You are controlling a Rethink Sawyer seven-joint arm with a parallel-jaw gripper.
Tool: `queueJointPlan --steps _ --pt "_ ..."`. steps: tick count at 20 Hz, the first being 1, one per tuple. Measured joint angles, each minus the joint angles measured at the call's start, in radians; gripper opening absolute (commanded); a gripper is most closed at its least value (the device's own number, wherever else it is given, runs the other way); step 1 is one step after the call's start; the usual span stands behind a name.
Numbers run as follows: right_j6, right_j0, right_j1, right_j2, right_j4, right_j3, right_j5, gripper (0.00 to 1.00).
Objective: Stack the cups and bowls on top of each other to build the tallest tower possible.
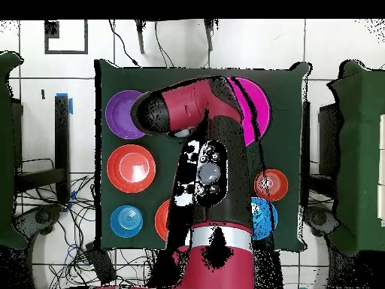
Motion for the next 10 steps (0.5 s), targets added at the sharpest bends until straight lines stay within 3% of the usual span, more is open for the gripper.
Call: queueJointPlan --steps 10 --pt "0.021 0.056 0.043 -0.053 0.049 -0.044 0.0 0.0"
